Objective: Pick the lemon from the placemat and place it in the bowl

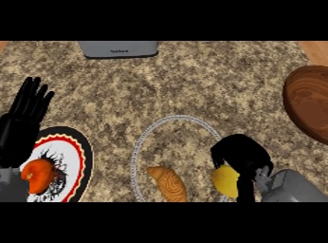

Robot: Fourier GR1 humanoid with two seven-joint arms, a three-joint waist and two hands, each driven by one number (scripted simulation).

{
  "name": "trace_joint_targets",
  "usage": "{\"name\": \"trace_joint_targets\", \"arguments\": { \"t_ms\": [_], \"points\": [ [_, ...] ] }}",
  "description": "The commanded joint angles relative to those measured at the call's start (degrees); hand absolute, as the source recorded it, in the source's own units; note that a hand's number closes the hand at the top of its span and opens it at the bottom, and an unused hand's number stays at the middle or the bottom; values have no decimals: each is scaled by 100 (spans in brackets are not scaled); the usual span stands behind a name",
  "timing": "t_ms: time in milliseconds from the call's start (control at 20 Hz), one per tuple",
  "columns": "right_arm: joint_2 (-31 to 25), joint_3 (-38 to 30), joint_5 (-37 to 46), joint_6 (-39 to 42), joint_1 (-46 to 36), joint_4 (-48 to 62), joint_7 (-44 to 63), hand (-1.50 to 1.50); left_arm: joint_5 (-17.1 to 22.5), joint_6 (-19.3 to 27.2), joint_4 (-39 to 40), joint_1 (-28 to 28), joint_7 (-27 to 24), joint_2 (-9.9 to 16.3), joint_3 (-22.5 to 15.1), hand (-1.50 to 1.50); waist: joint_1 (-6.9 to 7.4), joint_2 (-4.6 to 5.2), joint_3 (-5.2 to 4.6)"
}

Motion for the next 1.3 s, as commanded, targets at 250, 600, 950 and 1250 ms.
{"name": "trace_joint_targets", "arguments": {
  "t_ms": [250,600,950,1250],
  "points": [
    [-2658,-906,166,-1208,1237,-1859,-3111,150,69,96,74,17,4,42,224,0,-372,-12,24],
    [-3461,-3317,-746,-2419,2471,-1747,-4175,150,47,3,-132,419,-129,91,302,0,-370,-27,11],
    [-3626,-5654,-1851,-2307,3316,-1077,-4905,150,-21,-19,-246,357,-86,-57,69,0,-145,23,-4],
    [-3381,-6310,-2151,-1829,2876,199,-5180,150,-132,-98,188,-154,-97,-146,-126,0,184,98,-6]
  ]
}}
